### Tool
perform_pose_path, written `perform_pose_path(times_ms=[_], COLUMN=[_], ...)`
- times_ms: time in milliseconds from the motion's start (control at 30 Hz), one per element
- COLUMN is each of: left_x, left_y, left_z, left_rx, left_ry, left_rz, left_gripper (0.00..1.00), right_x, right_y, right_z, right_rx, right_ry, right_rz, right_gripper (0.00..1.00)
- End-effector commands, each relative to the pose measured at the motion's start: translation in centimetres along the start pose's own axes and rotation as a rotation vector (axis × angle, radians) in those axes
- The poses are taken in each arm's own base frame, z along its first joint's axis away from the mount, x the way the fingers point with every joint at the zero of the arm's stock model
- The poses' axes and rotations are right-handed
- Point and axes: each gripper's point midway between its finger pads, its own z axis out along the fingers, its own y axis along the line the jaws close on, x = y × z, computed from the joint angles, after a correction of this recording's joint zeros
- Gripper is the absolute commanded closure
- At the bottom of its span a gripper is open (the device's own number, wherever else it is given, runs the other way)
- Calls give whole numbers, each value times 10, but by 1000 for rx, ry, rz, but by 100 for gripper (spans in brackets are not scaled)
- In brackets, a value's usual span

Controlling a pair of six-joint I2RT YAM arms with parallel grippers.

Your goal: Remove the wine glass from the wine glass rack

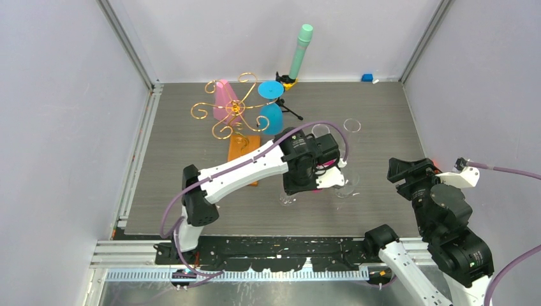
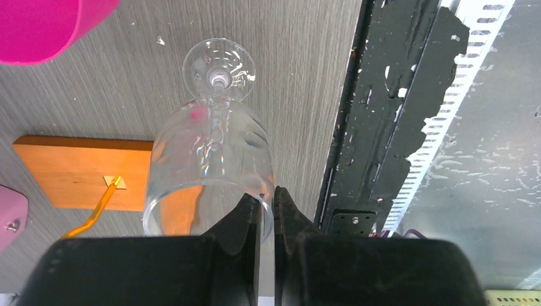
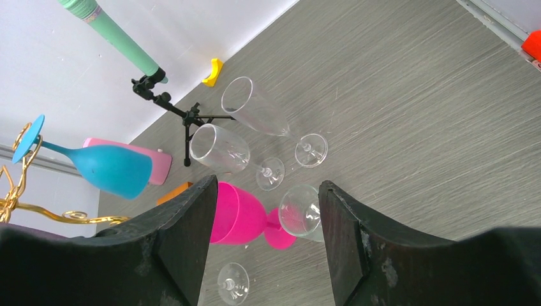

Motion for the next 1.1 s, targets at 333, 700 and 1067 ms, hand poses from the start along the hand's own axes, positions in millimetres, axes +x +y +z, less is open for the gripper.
perform_pose_path(times_ms=[333,700,1067], left_x=[-9,-6,-11], left_y=[20,32,38], left_z=[10,4,-67], left_rx=[23,-5,-131], left_ry=[-17,-42,-284], left_rz=[27,8,101], left_gripper=[99,59,8], right_x=[-3,-3,-6], right_y=[6,10,16], right_z=[1,4,3], right_rx=[-19,-24,-45], right_ry=[-14,-4,-5], right_rz=[27,29,45], right_gripper=[35,35,36])
